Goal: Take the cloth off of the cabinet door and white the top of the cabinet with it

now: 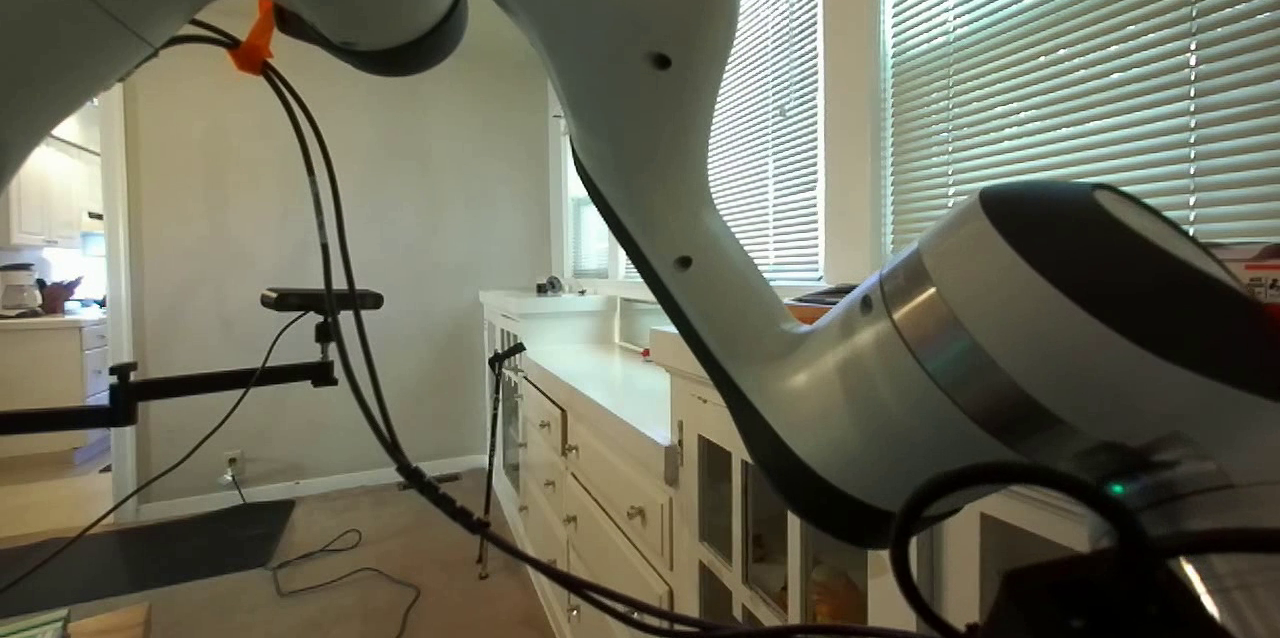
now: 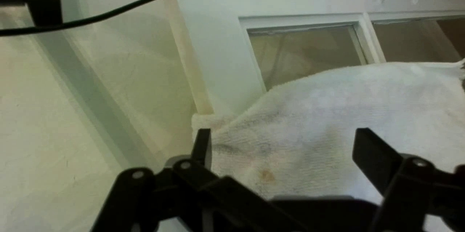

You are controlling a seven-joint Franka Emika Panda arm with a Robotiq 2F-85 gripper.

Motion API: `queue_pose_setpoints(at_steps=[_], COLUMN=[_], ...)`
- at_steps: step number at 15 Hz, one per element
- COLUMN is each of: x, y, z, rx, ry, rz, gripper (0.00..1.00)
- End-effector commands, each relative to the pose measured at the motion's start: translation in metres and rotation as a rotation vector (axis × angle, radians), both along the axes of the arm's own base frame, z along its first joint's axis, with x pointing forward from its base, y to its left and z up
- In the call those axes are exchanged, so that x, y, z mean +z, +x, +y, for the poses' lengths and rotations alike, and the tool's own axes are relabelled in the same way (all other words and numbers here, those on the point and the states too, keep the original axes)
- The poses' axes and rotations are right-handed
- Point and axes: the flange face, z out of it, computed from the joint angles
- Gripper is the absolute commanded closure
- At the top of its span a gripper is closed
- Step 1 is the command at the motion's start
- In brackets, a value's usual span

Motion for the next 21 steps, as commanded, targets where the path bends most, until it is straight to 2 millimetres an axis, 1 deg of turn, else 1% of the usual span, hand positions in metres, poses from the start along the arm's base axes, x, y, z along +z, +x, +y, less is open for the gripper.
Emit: queue_pose_setpoints(at_steps=[1,3,7,11,12,13,14,15,17,18,21], x=[0.011,0.018,0.028,0.024,0.023,0.022,0.020,0.019,0.018,0.018,0.023], y=[-0.006,-0.005,-0.003,-0.005,-0.006,-0.007,-0.008,-0.009,-0.008,-0.008,-0.007], z=[-0.014,-0.024,-0.037,-0.042,-0.042,-0.042,-0.042,-0.041,-0.040,-0.040,-0.041], rx=[-0.035,-0.003,0.067,0.113,0.117,0.120,0.121,0.121,0.123,0.125,0.130], ry=[0.034,0.039,0.066,0.099,0.105,0.110,0.114,0.117,0.121,0.121,0.113], rz=[-0.038,-0.046,-0.074,-0.086,-0.085,-0.083,-0.081,-0.079,-0.077,-0.075,-0.071], gripper=[0.00,0.00,0.00,0.00,0.19,0.28,0.34,0.43,0.55,0.64,0.82])
